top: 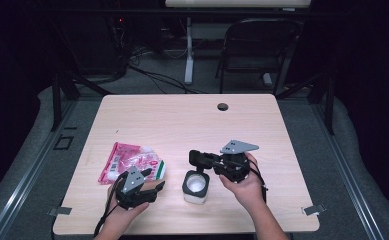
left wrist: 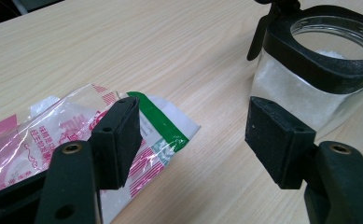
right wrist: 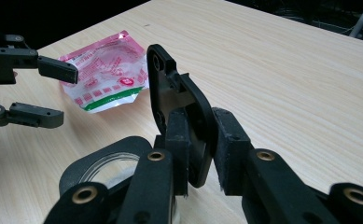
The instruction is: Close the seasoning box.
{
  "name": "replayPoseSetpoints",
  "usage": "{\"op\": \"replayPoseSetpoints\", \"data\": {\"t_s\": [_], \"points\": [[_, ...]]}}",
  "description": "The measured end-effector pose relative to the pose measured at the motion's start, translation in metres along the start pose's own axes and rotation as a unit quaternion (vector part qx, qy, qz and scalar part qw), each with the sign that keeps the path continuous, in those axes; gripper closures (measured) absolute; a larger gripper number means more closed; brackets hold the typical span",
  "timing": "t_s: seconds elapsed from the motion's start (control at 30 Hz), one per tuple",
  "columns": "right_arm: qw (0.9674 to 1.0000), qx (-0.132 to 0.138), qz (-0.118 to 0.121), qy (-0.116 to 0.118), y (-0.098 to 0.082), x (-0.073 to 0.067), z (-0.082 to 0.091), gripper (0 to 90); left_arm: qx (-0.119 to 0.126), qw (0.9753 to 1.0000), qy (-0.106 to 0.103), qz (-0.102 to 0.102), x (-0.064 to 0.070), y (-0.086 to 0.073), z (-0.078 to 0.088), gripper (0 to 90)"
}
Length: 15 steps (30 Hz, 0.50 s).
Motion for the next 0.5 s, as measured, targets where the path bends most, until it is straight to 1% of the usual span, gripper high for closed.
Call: {"op": "replayPoseSetpoints", "data": {"t_s": [0.17,0.37,0.47,0.5], "points": [[1.0,0.0,0.004,-0.001,-0.0009,-0.001,0.0012,78.0,0.0,1.0,-0.001,-0.001,0.0005,0.0014,0.0012,35.9],[0.9997,-0.001,0.022,-0.01,-0.0022,-0.0047,0.003,78.0,0.005,1.0,-0.003,-0.002,0.0014,0.0039,0.001,35.9],[0.9995,-0.001,0.028,-0.014,-0.0031,-0.0072,0.0039,77.7,0.005,1.0,-0.004,-0.003,0.0023,0.0052,0.001,35.9],[0.9994,-0.001,0.03,-0.015,-0.0033,-0.0078,0.0042,77.5,0.008,1.0,-0.004,-0.004,0.0025,0.006,0.0004,35.9]]}}
Point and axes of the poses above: each handheld gripper's, and its own axes: z roughly backward along the jaws, y roughly out of its top, x roughly to its right, the point moved 5 cm from there along -z, roughly forward along the jaws, and after that the axes turned 11 degrees about -z, right-handed, at the moved point
